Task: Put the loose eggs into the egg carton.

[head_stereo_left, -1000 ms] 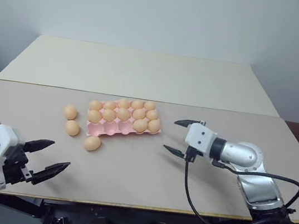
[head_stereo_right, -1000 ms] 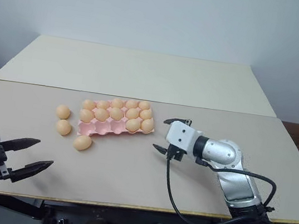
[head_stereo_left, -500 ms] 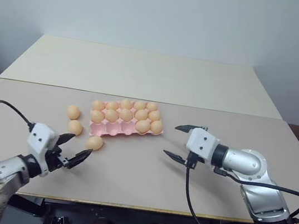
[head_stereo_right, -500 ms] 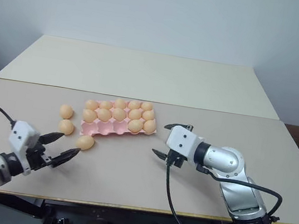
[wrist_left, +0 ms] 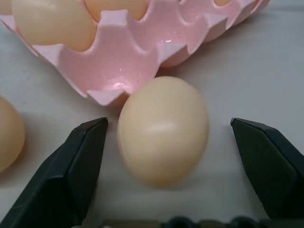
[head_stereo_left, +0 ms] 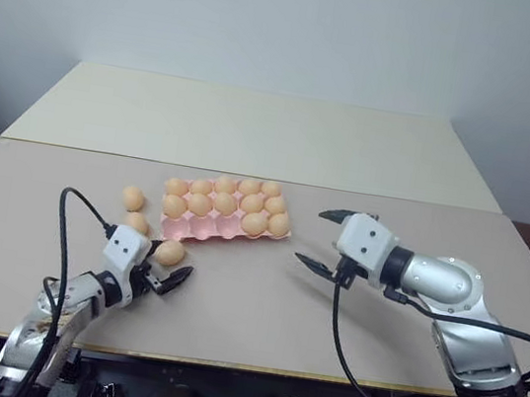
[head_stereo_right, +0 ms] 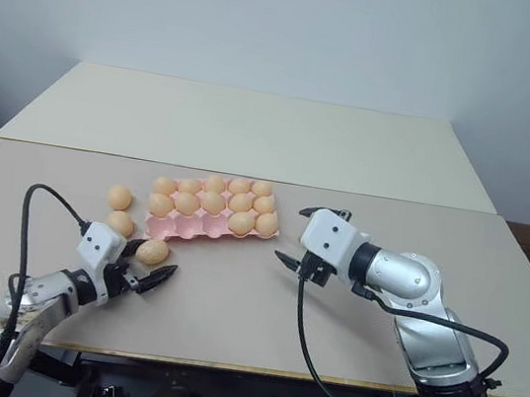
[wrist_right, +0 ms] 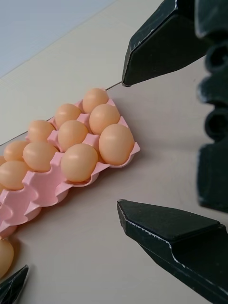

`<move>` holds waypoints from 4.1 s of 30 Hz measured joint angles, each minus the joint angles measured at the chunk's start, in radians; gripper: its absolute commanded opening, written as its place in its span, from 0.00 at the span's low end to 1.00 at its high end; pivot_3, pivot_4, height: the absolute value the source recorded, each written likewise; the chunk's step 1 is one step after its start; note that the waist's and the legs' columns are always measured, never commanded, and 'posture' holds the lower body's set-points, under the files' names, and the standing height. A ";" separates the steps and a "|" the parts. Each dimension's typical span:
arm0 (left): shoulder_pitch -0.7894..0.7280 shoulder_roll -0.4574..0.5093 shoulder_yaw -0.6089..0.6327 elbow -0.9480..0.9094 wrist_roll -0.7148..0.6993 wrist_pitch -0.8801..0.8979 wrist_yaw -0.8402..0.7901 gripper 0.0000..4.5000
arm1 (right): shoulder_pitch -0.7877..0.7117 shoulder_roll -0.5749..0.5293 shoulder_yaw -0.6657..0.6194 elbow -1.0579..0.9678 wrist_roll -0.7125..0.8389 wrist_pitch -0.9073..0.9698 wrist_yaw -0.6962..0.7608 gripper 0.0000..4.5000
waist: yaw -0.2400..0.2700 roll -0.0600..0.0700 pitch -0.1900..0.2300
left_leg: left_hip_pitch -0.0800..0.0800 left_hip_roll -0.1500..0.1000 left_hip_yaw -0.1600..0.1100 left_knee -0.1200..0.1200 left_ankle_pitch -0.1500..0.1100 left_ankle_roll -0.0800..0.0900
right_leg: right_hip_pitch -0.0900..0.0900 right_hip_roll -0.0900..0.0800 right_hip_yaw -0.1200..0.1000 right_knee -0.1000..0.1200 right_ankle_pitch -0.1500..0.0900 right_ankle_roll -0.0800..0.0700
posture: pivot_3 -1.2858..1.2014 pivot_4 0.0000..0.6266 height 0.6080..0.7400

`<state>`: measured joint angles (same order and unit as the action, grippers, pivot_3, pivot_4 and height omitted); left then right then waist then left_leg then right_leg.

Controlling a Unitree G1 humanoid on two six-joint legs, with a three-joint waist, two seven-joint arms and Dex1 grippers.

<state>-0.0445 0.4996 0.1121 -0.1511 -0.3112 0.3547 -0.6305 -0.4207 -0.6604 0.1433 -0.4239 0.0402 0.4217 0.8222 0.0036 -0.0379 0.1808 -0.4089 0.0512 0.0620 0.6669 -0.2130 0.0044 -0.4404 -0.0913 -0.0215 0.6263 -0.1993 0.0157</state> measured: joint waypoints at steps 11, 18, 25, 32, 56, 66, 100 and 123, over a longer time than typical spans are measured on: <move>-0.004 -0.001 -0.006 0.011 -0.006 -0.007 -0.022 0.51 | 0.001 -0.014 0.000 0.002 -0.005 0.000 -0.019 1.00 | 0.000 0.000 0.000 | 0.000 0.000 0.000 0.000 0.000 0.000 | 0.000 0.000 0.000 0.000 0.000 0.000 | 0.52 0.24 1.00; 0.051 0.056 0.005 -0.071 -0.033 0.060 -0.044 0.38 | 0.003 -0.014 0.000 0.003 -0.014 -0.002 -0.027 1.00 | -0.008 0.000 0.000 | 0.000 0.000 0.000 0.000 0.000 0.000 | 0.000 0.000 0.001 0.000 0.000 0.000 | 0.52 0.24 1.00; 0.157 0.168 0.143 -0.233 -0.242 0.183 -0.170 0.38 | 0.010 -0.017 0.000 0.004 -0.018 -0.004 -0.032 1.00 | -0.005 0.000 0.000 | -0.001 0.000 -0.001 -0.001 0.000 0.000 | -0.002 -0.001 -0.001 0.000 0.000 0.000 | 0.52 0.24 1.00; -0.168 0.131 0.091 -0.157 -0.272 0.192 -0.142 0.38 | 0.002 0.000 0.004 0.024 -0.019 -0.013 -0.044 1.00 | 0.009 -0.001 0.000 | 0.000 -0.001 -0.001 0.001 0.001 -0.001 | 0.001 0.000 -0.001 0.000 0.001 0.001 | 0.52 0.24 1.00; -0.501 0.008 -0.134 0.278 -0.042 0.034 -0.243 0.99 | 0.111 -0.001 -0.036 -0.060 -0.065 0.024 -0.150 1.00 | 0.005 -0.001 0.000 | -0.005 -0.001 -0.002 0.001 0.001 0.000 | -0.001 0.001 -0.001 -0.002 0.004 0.008 | 0.52 0.24 1.00; -0.337 0.134 -0.011 0.071 -0.091 0.081 -0.235 0.99 | 0.107 -0.029 -0.043 -0.060 -0.055 0.024 -0.133 1.00 | -0.010 -0.001 0.000 | -0.005 0.000 -0.002 0.001 0.001 0.000 | -0.002 0.001 -0.001 -0.002 0.004 0.008 | 0.52 0.24 1.00; -0.011 0.129 0.313 -0.246 -0.223 0.452 0.190 0.99 | 0.011 -0.046 -0.005 0.105 -0.034 -0.126 -0.030 1.00 | -0.003 -0.003 0.000 | -0.002 0.000 0.000 0.001 0.001 -0.001 | 0.000 0.000 0.000 -0.001 0.002 0.003 | 0.52 0.24 1.00; -0.186 0.039 0.094 0.098 -0.027 0.266 0.224 0.95 | 0.048 -0.075 -0.043 0.036 -0.018 -0.045 -0.038 1.00 | 0.004 -0.003 -0.001 | -0.002 -0.001 0.000 0.001 0.001 -0.001 | 0.000 0.000 0.000 -0.001 0.004 0.005 | 0.52 0.24 1.00</move>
<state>-0.2309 0.5383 0.2061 -0.0529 -0.3385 0.6208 -0.4064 -0.3728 -0.7356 0.0999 -0.3882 0.0224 0.3767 0.7845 0.0073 -0.0410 0.1801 -0.4106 0.0507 0.0617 0.6676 -0.2123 0.0038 -0.4406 -0.0915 -0.0217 0.6248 -0.1950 0.0205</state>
